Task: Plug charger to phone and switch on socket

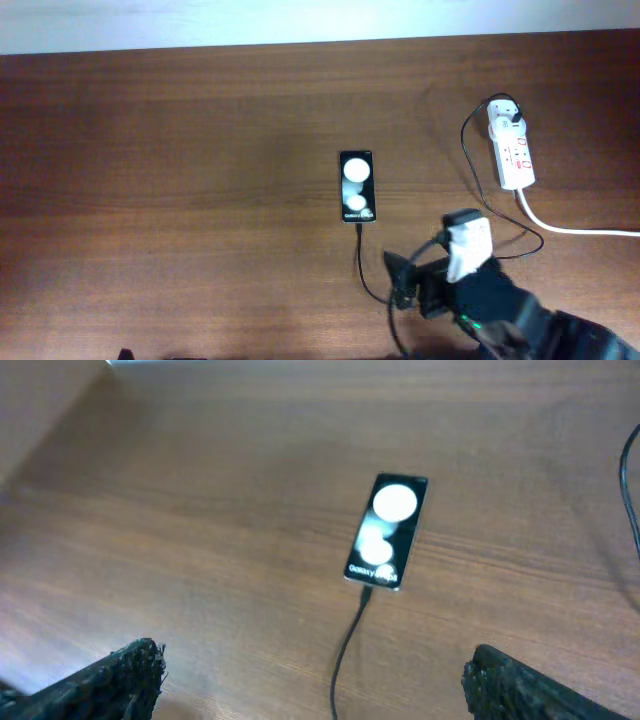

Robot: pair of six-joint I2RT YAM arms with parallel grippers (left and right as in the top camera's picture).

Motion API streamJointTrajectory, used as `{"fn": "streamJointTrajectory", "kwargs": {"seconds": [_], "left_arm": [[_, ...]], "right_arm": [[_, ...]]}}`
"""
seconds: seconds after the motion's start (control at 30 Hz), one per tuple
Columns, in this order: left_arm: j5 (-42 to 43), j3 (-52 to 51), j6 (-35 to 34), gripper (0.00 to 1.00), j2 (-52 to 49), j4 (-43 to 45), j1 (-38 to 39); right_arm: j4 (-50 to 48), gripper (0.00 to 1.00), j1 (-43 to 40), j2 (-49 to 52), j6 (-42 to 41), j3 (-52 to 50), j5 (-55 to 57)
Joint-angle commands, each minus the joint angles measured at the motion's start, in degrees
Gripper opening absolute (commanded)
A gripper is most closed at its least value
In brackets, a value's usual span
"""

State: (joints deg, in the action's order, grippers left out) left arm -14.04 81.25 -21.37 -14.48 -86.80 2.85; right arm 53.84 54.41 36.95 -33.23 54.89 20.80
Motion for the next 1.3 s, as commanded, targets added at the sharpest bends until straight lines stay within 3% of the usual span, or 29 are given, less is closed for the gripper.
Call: {"fn": "streamJointTrajectory", "kwargs": {"seconds": [0.0,0.27,0.43,0.7,0.9,1.07,1.27], "left_arm": [[-0.76,0.07,0.63,0.99,0.66,0.11,-4.68],[-0.79,0.07,0.63,0.99,1.95,0.11,-6.01],[-0.79,0.07,0.63,0.99,12.92,-0.04,-6.01],[-1.01,2.21,0.44,0.99,14.08,-8.22,-6.01],[-0.98,-10.03,0.44,0.99,14.08,7.63,-6.01],[5.92,-38.56,0.39,0.99,14.08,34.03,-6.01],[8.72,-62.27,0.42,0.99,14.08,62.53,-6.01]], "right_arm": [[-0.87,0.99,-0.13,6.82,-0.28,-0.26,0.42],[-1.40,0.99,-0.15,11.58,-0.26,-0.26,0.44],[-1.42,0.99,-0.13,11.58,-0.26,-0.26,-0.17],[-2.40,0.99,-0.13,11.80,-0.24,-0.26,-2.32],[-3.10,0.99,-0.13,14.40,-0.24,-0.26,-2.34],[-3.13,0.99,-0.13,15.98,-0.24,-0.26,-2.34],[-3.13,0.99,-0.13,15.98,-0.24,-0.26,-2.34]]}}
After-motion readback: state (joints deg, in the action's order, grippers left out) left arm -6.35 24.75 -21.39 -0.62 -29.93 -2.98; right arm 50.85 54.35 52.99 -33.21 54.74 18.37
